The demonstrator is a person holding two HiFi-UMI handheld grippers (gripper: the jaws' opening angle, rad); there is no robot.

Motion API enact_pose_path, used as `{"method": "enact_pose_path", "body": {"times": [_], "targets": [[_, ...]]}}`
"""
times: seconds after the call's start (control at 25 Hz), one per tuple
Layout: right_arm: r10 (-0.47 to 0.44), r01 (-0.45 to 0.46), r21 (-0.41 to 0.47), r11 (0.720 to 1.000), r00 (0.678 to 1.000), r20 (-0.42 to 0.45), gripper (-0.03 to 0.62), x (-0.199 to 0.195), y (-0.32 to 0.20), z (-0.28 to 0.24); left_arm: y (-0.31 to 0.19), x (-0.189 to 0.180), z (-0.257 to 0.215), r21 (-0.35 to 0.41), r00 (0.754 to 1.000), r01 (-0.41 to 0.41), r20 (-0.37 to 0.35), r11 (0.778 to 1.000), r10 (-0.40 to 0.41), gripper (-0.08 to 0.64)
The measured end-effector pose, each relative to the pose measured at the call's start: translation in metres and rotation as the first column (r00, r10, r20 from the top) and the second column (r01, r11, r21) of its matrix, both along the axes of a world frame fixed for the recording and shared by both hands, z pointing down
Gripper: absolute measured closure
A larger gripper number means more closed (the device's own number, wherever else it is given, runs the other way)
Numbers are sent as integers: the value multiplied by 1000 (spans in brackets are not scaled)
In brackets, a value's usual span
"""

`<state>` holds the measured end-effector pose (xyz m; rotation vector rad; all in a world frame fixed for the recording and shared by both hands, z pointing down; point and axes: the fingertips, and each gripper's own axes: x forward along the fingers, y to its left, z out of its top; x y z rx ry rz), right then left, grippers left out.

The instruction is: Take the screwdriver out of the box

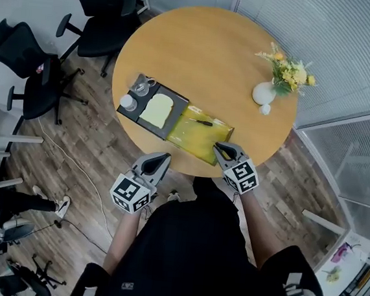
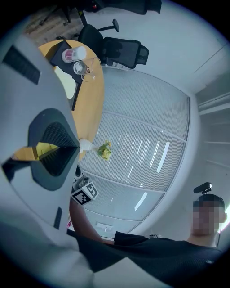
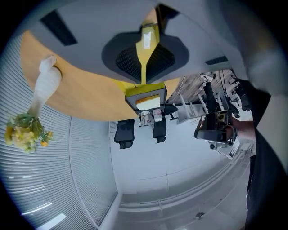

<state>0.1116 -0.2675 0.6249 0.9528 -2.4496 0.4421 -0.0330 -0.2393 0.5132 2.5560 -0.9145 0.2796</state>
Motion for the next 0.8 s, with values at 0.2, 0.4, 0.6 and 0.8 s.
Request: {"method": "enact_pose_path", "body": {"times": [0.2,0.4,0.6,0.8], "targets": [[-55,54,-14,998,998,-25,583,-4,-19,14,-8,1,4,-10,999,32,11,999,-32,554],[-113,111,-33,993,992,-48,581,-10,-37,28,-11,3,4,-14,997,73,15,997,-72,554],[-146,136,-106,985,985,-92,559,-11,-56,55,-13,3,1,-8,993,119,19,993,-119,554],[-213,193,-128,973,963,-165,535,-17,-71,77,-11,-6,-1,11,983,181,24,983,-182,555]]}}
